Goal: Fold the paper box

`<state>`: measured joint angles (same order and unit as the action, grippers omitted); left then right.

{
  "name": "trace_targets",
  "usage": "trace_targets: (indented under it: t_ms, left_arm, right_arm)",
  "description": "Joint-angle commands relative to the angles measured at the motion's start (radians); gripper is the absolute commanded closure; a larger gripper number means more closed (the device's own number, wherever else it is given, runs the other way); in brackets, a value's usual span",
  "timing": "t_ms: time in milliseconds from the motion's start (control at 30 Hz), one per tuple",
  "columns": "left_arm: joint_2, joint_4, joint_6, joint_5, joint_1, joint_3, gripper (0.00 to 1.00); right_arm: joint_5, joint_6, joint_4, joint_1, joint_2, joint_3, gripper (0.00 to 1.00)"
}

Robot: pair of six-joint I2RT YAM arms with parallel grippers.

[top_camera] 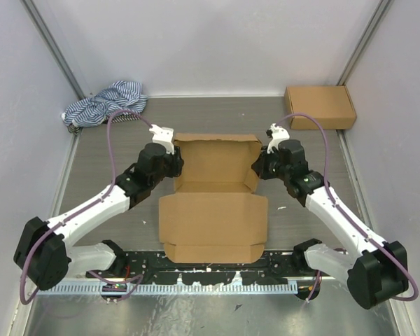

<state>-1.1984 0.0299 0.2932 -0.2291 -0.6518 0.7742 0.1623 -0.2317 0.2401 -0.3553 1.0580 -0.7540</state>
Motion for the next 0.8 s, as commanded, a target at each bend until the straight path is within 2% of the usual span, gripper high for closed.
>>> trace_targets:
  t_ms: [0,167,333,367,400,433,633,767]
  left_arm:
    - [-0.016,0.04,-0.008,-0.149,-0.033,0.046,0.57]
    - [-0.06,0.183,-0.026,-0.307,-0.09,0.143,0.72]
    - [-0.134,0.286,-0.028,-0.468,-0.155,0.225,0.76]
    - [-0.147,0.306,-0.021,-0.502,-0.165,0.241,0.84]
    - [-0.164,0.329,-0.015,-0.528,-0.173,0.257,0.97]
    - [-0.186,0.357,-0.005,-0.552,-0.178,0.275,1.0]
    - [-0.265,0.433,0.02,-0.691,-0.225,0.339,1.0]
    - [-0.265,0.421,0.024,-0.639,-0.229,0.34,1.0]
  right_arm:
    - [-0.067,-0.042,0.004,-0.044,-0.033,-0.057,0.99]
    - [-0.191,-0.092,0.044,-0.085,0.005,-0.087,0.99]
    - [-0.305,-0.137,0.083,-0.118,0.036,-0.112,0.99]
    - [-0.327,-0.145,0.094,-0.123,0.04,-0.118,0.99]
    - [-0.351,-0.151,0.1,-0.128,0.046,-0.123,0.99]
    - [-0.365,-0.156,0.108,-0.132,0.051,-0.131,0.99]
    - [-0.412,-0.186,0.129,-0.146,0.091,-0.153,0.99]
    - [-0.408,-0.2,0.13,-0.149,0.117,-0.166,0.99]
